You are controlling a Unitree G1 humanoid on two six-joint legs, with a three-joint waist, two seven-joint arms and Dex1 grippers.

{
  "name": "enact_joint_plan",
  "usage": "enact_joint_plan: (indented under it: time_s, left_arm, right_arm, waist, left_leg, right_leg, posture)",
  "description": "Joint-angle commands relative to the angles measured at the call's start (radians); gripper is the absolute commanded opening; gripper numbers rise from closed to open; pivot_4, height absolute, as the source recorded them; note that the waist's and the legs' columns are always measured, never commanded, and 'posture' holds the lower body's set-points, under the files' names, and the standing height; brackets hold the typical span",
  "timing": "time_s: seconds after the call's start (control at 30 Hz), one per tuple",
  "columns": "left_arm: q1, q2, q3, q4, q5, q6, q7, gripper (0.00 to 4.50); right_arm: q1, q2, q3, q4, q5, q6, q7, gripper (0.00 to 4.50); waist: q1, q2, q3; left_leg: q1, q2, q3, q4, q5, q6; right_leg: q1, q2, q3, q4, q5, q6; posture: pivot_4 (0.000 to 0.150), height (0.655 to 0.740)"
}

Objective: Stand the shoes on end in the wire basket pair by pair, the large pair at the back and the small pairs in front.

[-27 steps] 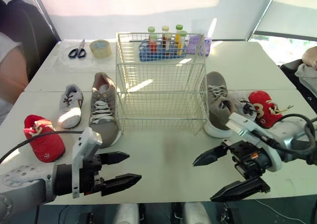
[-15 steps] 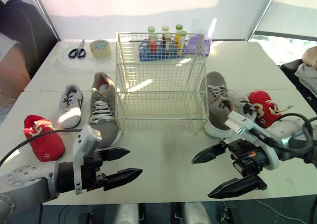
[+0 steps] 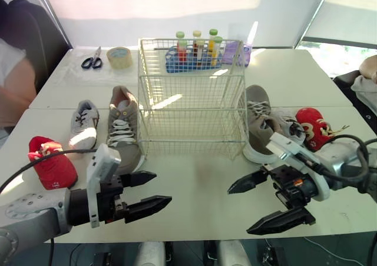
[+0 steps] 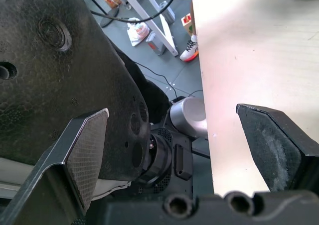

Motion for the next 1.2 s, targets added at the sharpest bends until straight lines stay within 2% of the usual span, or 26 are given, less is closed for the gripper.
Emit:
enact_joint_plan:
  time_s: [0.03,0.13,0.3,0.33,0.43,0.6,0.67,0.73,0.8,0.93,1.07,1.17,1.2]
  left_arm:
    - [-0.027,0.001,-0.022,0.005,0.012,-0.020,-0.007,4.43]
    - [-0.088,0.002,-0.059,0.036,0.023,-0.020,-0.035,4.43]
    - [-0.360,-0.013,-0.141,0.163,0.062,-0.031,-0.095,4.43]
    - [-0.455,-0.025,-0.160,0.206,0.069,-0.036,-0.099,4.43]
    - [-0.646,-0.051,-0.219,0.274,0.105,-0.026,-0.142,4.43]
    - [-0.735,-0.075,-0.286,0.279,0.153,0.010,-0.216,4.43]
    - [-0.743,-0.058,-0.289,0.275,0.149,0.037,-0.236,4.43]
    - [-0.730,-0.027,-0.283,0.263,0.145,0.067,-0.270,4.43]
    - [-0.679,0.037,-0.266,0.228,0.177,0.088,-0.351,4.43]
    - [-0.595,0.101,-0.238,0.199,0.242,0.085,-0.410,4.43]
    - [-0.522,0.101,-0.175,0.167,0.236,0.081,-0.364,4.43]
    - [-0.471,0.081,-0.127,0.126,0.202,0.075,-0.296,4.43]
    - [-0.457,0.076,-0.115,0.112,0.192,0.073,-0.275,4.47]
  right_arm:
    - [-0.013,0.012,-0.051,0.011,0.008,-0.010,-0.045,4.49]
    - [0.001,-0.015,-0.124,0.021,0.046,0.020,-0.090,4.49]
    - [0.053,-0.112,-0.411,0.136,0.107,0.133,-0.191,4.49]
    - [0.052,-0.103,-0.498,0.171,0.121,0.152,-0.261,4.49]
    - [0.055,-0.015,-0.656,0.194,0.127,0.136,-0.479,4.49]
    - [0.142,0.175,-0.657,0.025,0.086,0.048,-0.717,4.49]
    - [0.135,0.205,-0.619,-0.046,0.137,0.032,-0.764,4.49]
    - [0.108,0.178,-0.554,-0.101,0.157,0.026,-0.752,4.49]
    - [0.024,0.104,-0.393,-0.163,0.059,-0.015,-0.659,4.49]
    - [-0.169,0.056,-0.122,-0.095,-0.093,-0.095,-0.475,4.49]
    - [-0.295,0.038,0.125,0.045,-0.315,-0.214,-0.256,4.49]
    - [-0.392,0.076,0.303,0.197,-0.525,-0.326,-0.162,4.49]
    - [-0.419,0.088,0.350,0.238,-0.589,-0.360,-0.139,4.24]
  waist:
    - [0.001,0.000,0.000]
    - [0.002,0.000,0.000]
    - [0.023,0.001,0.001]
    - [0.024,0.001,0.000]
    - [0.029,-0.001,0.000]
    - [0.020,-0.001,-0.001]
    - [0.020,0.002,0.000]
    - [0.020,0.003,0.001]
    - [0.008,0.004,0.002]
    - [-0.003,0.004,0.002]
    - [-0.002,0.003,0.002]
    - [-0.004,0.003,0.002]
    - [-0.003,0.003,0.002]
  left_leg:
    - [0.000,0.000,0.000,0.000,0.000,0.000]
    - [0.000,0.000,0.000,0.000,0.000,0.000]
    - [-0.001,-0.001,0.000,0.001,0.000,0.001]
    - [-0.001,-0.001,0.000,0.001,0.000,0.001]
    - [-0.003,-0.001,-0.001,0.001,0.000,0.002]
    - [-0.001,-0.001,0.002,0.000,0.001,0.001]
    - [-0.002,-0.001,0.001,0.000,0.004,-0.004]
    - [-0.002,0.000,0.001,0.000,0.004,-0.005]
    - [-0.002,0.000,0.001,0.000,0.002,-0.001]
    - [0.000,0.001,0.000,-0.001,0.001,0.000]
    - [0.000,0.001,0.001,0.000,0.001,0.001]
    - [-0.001,0.000,0.001,0.001,0.001,0.001]
    - [-0.001,0.000,0.002,0.001,0.001,0.001]
  right_leg:
    - [0.000,0.000,0.000,0.000,0.000,0.000]
    - [0.000,0.000,0.000,0.000,0.000,0.000]
    - [0.000,0.001,0.000,0.000,0.000,0.000]
    - [0.000,0.001,0.000,0.000,0.000,0.000]
    - [0.000,0.003,-0.001,0.000,0.000,0.000]
    - [0.000,0.005,0.001,0.000,0.002,0.006]
    - [-0.001,0.006,0.001,0.001,0.002,0.007]
    - [-0.002,0.006,0.002,0.002,0.002,0.007]
    - [-0.001,0.008,0.002,0.001,0.002,0.006]
    - [-0.001,0.008,0.002,0.001,-0.003,0.006]
    - [-0.001,0.006,0.002,0.001,-0.001,0.002]
    - [-0.001,0.005,0.002,0.001,0.000,0.002]
    - [-0.001,0.005,0.002,0.001,0.000,0.002]
  posture:
    - [0.150,0.7400]
    - [0.150,0.7400]
    - [0.150,0.7400]
    - [0.150,0.7400]
    - [0.150,0.7400]
    - [0.150,0.7400]
    - [0.150,0.7400]
    - [0.150,0.7400]
    - [0.150,0.7400]
    - [0.150,0.7400]
    - [0.150,0.7400]
    - [0.150,0.7400]
    - [0.150,0.7400]
